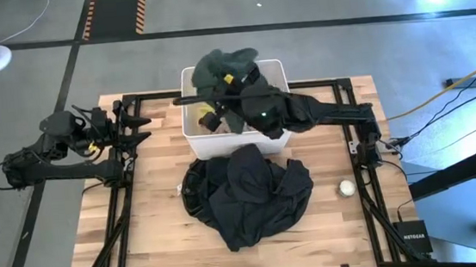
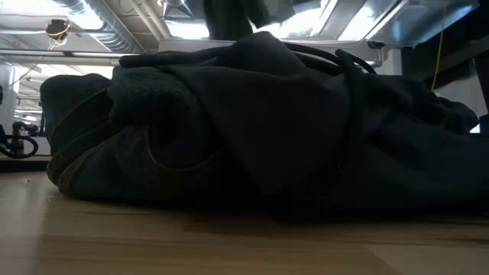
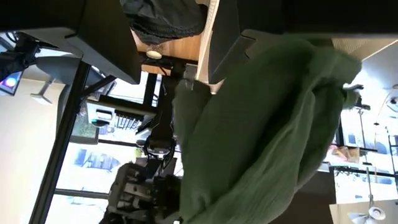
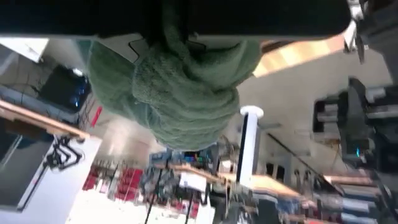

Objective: Sort clothes
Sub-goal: Put the dark green shirt into the white bin

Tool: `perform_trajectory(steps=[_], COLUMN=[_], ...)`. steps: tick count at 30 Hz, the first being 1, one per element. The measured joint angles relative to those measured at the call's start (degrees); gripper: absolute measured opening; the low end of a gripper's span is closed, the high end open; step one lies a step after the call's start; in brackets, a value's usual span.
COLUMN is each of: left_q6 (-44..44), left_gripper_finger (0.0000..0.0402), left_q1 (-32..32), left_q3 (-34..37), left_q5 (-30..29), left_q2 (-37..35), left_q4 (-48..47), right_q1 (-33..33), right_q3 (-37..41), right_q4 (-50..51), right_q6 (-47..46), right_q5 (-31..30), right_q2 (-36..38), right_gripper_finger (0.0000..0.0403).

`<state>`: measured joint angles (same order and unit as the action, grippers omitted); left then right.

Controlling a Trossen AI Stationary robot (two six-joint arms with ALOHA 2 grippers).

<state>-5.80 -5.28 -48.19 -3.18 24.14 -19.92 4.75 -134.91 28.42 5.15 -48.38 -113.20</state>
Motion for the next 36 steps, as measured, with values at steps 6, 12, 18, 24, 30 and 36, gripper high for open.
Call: perform_trajectory(steps=[6, 12, 18, 24, 30, 36], left_q6=[-0.06, -0.93, -1.57, -1.7, -1.17, -0.79], left_gripper_finger=[0.0182, 0.0182, 0.0182, 0.0182, 0.0182, 0.0182], left_q1=[0.0, -0.02, -0.01, -0.01, 0.0, -0.02], left_q3=[0.0, -0.02, -0.02, -0.01, 0.0, -0.01], left_q5=[0.01, 0.02, 0.02, 0.01, 0.0, 0.0], left_q2=[0.0, 0.0, 0.02, 0.0, 0.0, 0.0], left_q4=[0.48, 0.01, -2.17, -2.12, -2.06, -1.84], right_q1=[-2.52, -8.39, -13.6, -15.57, -15.61, -14.39], right_q3=[-0.05, -0.04, 0.52, 4.88, 6.05, -0.18], right_q4=[3.13, 18.16, 30.03, 31.9, 34.33, 40.58], right_q6=[0.1, -11.73, -22.05, -26.46, -25.91, -26.27], right_q5=[-0.52, 0.02, 7.97, 13.61, 13.7, 19.3], right_q2=[0.13, 0.13, -0.45, -1.44, -1.45, 0.3], right_gripper_finger=[0.0024, 0.0036, 0.0074, 0.0115, 0.0187, 0.0231])
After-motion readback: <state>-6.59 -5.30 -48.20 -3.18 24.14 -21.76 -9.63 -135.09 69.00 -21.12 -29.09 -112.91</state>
